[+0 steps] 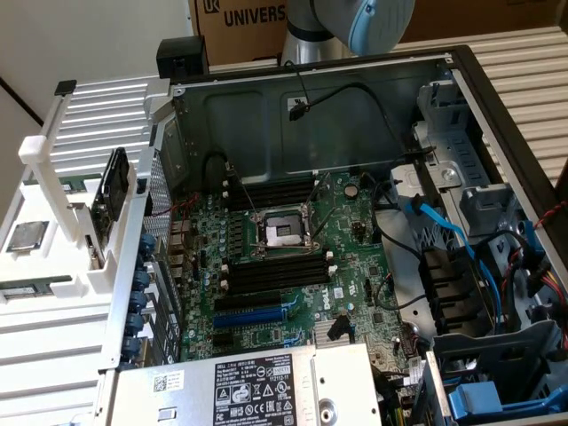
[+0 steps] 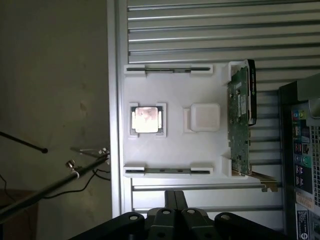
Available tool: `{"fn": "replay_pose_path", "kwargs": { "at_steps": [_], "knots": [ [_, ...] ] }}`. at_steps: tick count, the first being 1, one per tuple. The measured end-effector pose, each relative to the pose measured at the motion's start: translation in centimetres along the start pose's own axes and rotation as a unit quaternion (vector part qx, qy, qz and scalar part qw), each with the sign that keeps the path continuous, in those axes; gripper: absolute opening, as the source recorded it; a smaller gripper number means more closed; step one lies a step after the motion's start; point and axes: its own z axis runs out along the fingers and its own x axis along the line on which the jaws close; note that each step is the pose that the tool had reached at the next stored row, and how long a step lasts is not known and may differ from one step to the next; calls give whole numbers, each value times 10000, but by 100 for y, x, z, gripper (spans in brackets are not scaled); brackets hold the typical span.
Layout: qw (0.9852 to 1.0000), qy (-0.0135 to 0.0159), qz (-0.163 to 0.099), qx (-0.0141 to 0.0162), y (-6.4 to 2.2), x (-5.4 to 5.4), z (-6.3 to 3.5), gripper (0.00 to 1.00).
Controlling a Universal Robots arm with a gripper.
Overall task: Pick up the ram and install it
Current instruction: 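Pick up the ram and move it above insertion slot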
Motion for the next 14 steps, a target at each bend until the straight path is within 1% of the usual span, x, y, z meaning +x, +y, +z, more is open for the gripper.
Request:
{"fn": "replay_pose_path", "kwargs": {
  "at_steps": [2, 3, 5, 7, 10, 14],
  "knots": [
    [10000, -4, 0, 0, 3, 0, 0, 11],
    [10000, -13, -28, 1, 5, 1, -1, 11],
    [9998, -12, -201, 3, 5, 1, 2, 11],
    [9993, -7, -382, 5, 4, 1, 2, 11],
    [9979, 1, -655, 3, 5, 1, 2, 11],
    [9947, 12, -1024, -13, 5, 1, 3, 11]
  ]
}}
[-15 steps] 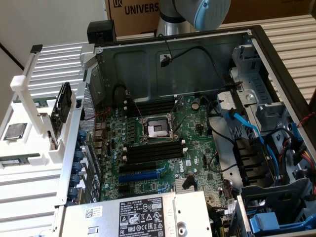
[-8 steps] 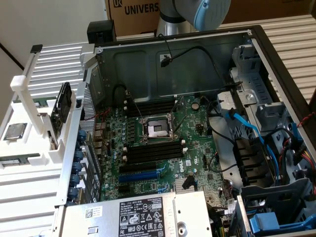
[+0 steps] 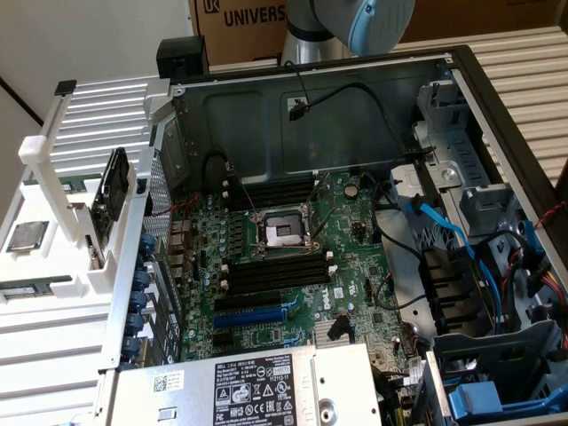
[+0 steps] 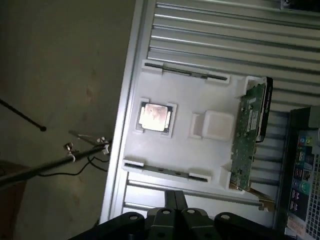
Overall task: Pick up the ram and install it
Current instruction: 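Pick up the ram and move it above insertion slot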
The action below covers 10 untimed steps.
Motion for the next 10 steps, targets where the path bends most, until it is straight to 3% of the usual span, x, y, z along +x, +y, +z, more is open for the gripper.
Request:
{"fn": "replay_pose_path", "kwargs": {
  "at_steps": [5, 10],
  "knots": [
    [9985, 14, -546, -21, 0, 0, 3, 11],
    [9950, 26, -1000, -37, 0, 0, 7, 11]
  ]
}}
